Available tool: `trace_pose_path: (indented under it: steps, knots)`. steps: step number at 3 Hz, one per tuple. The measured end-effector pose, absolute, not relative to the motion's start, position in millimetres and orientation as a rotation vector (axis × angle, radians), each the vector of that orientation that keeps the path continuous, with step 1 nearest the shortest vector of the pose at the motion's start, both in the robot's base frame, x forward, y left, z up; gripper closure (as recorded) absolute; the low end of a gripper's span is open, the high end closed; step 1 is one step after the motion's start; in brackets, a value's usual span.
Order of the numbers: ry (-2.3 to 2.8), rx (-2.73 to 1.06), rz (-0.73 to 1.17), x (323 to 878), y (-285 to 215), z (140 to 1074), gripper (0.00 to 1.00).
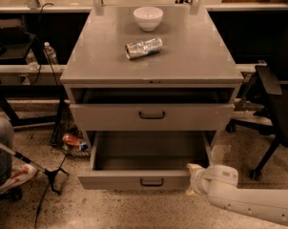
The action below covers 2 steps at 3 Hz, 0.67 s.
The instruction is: Open middle drawer
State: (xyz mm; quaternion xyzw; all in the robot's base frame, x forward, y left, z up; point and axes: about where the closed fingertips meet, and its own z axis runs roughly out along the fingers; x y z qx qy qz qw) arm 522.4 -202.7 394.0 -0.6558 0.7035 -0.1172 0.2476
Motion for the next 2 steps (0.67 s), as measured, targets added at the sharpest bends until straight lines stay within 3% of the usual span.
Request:
trace_pose_path:
  steps: [2]
  knots:
    - [1.930, -1.713, -0.331, 485, -210, 408, 0.91]
